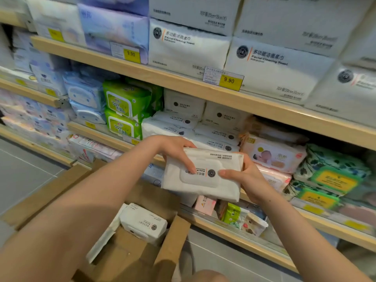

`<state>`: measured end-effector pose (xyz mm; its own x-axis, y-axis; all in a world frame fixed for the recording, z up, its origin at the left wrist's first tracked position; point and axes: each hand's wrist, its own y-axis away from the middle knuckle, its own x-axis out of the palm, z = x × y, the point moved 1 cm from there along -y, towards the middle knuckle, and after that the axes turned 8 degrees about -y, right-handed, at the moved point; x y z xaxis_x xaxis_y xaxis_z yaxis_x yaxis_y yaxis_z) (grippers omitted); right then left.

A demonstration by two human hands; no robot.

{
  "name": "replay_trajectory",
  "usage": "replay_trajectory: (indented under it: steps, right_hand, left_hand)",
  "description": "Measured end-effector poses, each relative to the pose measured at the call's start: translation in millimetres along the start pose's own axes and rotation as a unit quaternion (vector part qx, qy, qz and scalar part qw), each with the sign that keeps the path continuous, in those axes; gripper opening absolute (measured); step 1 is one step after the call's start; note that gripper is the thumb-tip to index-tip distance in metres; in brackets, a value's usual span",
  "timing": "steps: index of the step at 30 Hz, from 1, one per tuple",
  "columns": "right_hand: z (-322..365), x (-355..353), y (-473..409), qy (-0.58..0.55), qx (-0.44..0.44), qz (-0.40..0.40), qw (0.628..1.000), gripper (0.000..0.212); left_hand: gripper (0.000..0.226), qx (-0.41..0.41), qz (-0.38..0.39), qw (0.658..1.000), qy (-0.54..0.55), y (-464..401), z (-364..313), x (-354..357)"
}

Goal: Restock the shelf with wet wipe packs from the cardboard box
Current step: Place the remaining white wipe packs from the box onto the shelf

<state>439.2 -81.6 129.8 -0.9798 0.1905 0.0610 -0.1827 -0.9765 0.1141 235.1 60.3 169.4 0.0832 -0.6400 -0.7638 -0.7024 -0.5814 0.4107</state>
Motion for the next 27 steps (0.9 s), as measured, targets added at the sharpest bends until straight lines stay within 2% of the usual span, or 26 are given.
replay_trajectory:
  steps: [4, 9, 11, 14, 16, 19, 22, 24, 26, 27]
  right_hand:
    - [-3.8, -1.3, -8.9, -0.032, -0.014, 0.0, 0.999, 0.086]
    - [-0.3, 4.4, -20.1, -0.052, -0.03, -0.024, 0.998, 0.087]
    - [2.4, 6.4, -20.1, -0.032, -0.026, -0.02, 0.999, 0.082]
    - [7.0, 3.3, -20.1, 0.002, -0.017, -0.015, 1.0, 0.08]
    - [13.5, 4.3, -18.6, 0.035, -0.011, 0.014, 0.999, 0.077]
    - [13.0, 8.9, -17.3, 0.101, 0.004, 0.043, 0.994, 0.08]
    - [7.0, 3.1, -21.3, 0.143, -0.019, 0.0, 0.99, 0.083]
    - [0.6, -4.6, -18.9, 0.124, -0.003, -0.026, 0.992, 0.087]
    - [-15.2, -7.1, -13.6, 0.099, 0.039, 0.004, 0.994, 0.099]
    - [-23.8, -3.5, -10.5, 0.091, 0.067, 0.03, 0.993, 0.103]
  left_hand:
    - [0.053, 0.014, -0.035, 0.999, -0.001, -3.1, -2.0, -2.7]
    - [0.042, 0.012, -0.076, 0.992, 0.098, -1.1, 15.8, 11.4]
    - [0.04, 0.008, -0.051, 0.993, 0.106, 3.8, 17.7, 12.3]
    - [0.045, 0.013, 0.008, 0.999, 0.031, 9.2, 5.9, 14.0]
    - [0.035, 0.042, 0.043, 0.997, 0.047, 8.0, -5.7, 30.1]
    - [0.044, 0.065, 0.024, 0.986, 0.15, 1.8, -9.8, 59.1]
    - [0.049, 0.054, -0.031, 0.974, 0.219, -6.7, 1.1, 78.1]
    - [0.065, 0.036, -0.08, 0.964, 0.253, -11.7, 8.2, 85.3]
    - [0.08, 0.024, -0.123, 0.941, 0.313, -14.6, 10.4, 87.3]
    - [0.078, 0.027, -0.14, 0.926, 0.349, -15.3, 8.5, 86.6]
